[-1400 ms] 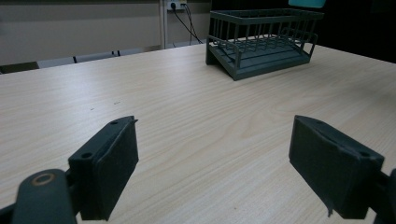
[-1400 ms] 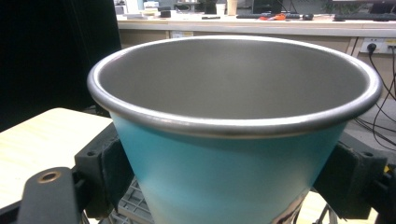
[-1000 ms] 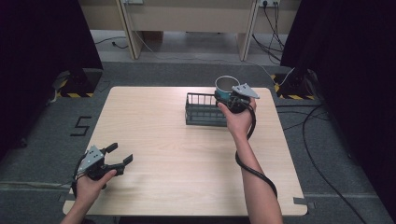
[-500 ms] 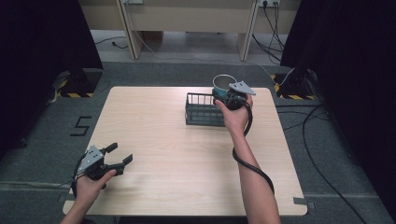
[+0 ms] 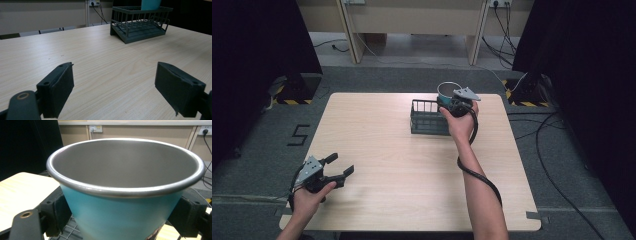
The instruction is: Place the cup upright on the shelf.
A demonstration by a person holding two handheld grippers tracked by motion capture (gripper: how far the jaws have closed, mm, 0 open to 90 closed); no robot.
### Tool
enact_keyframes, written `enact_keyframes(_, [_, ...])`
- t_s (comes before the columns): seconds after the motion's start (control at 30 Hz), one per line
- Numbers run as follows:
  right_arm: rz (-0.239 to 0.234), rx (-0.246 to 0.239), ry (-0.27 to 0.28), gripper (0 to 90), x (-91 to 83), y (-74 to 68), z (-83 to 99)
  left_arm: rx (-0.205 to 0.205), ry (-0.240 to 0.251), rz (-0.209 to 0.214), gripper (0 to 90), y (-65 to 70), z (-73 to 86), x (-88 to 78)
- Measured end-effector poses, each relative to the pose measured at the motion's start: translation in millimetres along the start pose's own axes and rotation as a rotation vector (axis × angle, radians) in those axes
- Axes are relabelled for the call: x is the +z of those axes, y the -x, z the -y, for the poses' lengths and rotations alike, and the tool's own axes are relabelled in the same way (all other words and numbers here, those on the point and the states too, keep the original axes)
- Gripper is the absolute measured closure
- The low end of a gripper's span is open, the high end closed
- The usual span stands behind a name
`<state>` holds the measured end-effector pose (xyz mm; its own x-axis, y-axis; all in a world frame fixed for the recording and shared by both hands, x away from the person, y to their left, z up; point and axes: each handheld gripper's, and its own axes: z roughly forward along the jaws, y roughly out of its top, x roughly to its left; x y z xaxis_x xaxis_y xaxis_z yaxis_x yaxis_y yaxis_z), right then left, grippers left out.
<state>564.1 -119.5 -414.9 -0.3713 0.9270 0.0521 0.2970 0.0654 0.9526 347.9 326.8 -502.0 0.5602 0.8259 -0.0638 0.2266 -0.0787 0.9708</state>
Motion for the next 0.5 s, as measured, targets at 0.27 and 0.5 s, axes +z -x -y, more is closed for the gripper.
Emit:
enact_keyframes(0.27, [-0.001,0.005,-0.048,17.3,13.0,-3.6,6.7,-0.002,0.001,-0.001,14.9,-0.6,-0.2,-0.7])
enact_keyframes(0.5, [0.0,0.006,-0.08,17.3,20.3,-6.2,12.6,-0.002,0.001,-0.001,14.9,-1.1,-0.2,-1.0])
